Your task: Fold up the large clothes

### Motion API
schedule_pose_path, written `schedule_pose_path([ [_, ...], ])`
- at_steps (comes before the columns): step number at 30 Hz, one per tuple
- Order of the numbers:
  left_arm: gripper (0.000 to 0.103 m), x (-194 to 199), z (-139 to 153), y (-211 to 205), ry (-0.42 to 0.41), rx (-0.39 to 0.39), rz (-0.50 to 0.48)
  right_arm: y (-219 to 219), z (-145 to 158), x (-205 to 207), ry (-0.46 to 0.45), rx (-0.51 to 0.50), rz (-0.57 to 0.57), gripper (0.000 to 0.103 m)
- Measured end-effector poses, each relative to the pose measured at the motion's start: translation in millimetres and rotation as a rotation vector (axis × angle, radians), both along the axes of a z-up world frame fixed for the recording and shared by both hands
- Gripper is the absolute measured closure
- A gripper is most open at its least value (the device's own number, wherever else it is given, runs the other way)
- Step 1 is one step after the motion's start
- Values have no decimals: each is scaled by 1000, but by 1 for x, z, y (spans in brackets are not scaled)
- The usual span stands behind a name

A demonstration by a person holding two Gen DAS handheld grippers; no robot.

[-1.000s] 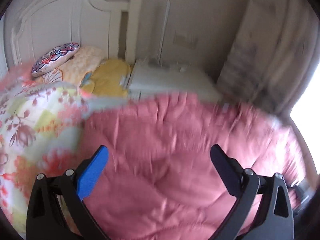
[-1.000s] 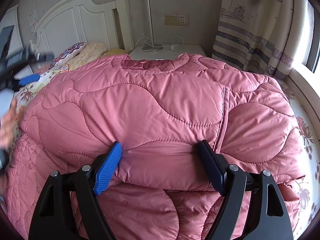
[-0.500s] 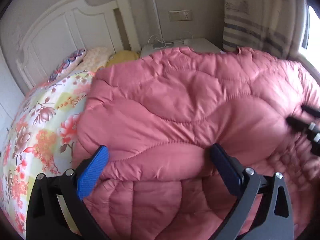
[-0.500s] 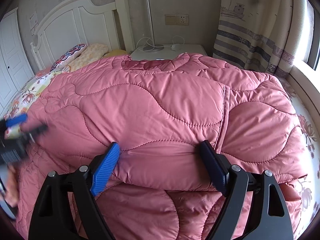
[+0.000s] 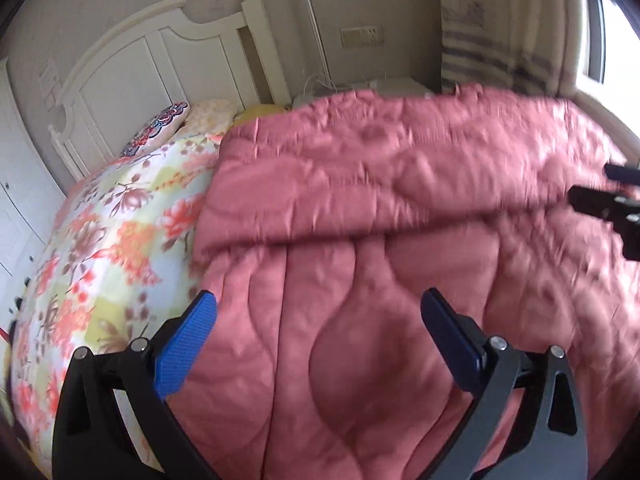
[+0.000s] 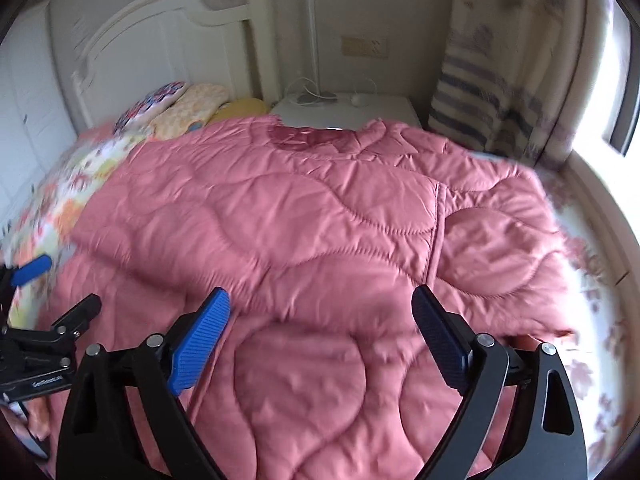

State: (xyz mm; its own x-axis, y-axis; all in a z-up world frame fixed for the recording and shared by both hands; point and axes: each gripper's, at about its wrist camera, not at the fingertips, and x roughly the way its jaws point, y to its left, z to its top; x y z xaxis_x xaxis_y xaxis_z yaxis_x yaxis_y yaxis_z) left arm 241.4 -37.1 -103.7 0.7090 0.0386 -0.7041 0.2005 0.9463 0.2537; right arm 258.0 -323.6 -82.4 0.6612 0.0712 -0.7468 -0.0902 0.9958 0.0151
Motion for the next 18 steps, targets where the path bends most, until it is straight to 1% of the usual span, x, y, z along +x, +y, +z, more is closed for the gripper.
schedule_pose_path([
  [1, 2, 1, -12, -1, 24, 35, -3, 2, -5, -5, 14, -29, 5, 15],
  [2, 2, 4, -20, 0, 49, 36, -5, 3, -13, -6, 37, -44, 7, 15],
  [3, 2, 5, -19, 4, 50, -4, 3, 3, -28, -5, 87, -57, 9, 14],
  [4, 2, 7, -19, 6, 66, -15, 5, 3, -42, -2, 133, -63, 6, 11],
  [5, 2, 11, -19, 8, 80, -32, 6, -1, -49, -2, 116, -15, -5, 11],
  [7, 2, 11, -17, 10, 90, -38, 17, -2, -48, 1, 133, -17, -3, 11],
  [9, 2, 2, -10, 12, 55, -11, 24, 2, -45, -1, 140, -46, -7, 11],
  [12, 2, -12, -6, 14, 36, -7, 8, 5, -31, -17, 105, -10, 22, 11],
  [14, 2, -17, -14, 17, 47, 18, 5, 6, -30, -29, 96, -18, 52, 11],
  [15, 2, -17, -20, 19, 60, 23, 7, 6, -36, -32, 109, -38, 58, 11],
  [16, 2, -16, -20, 24, 70, -16, 11, 3, -44, -32, 131, -51, 58, 11],
  [17, 2, -14, -18, 29, 86, -45, 26, -2, -55, -31, 154, -19, 58, 7],
  [18, 2, -13, -15, 33, 92, -53, 49, -10, -52, -33, 141, 11, 50, 7],
])
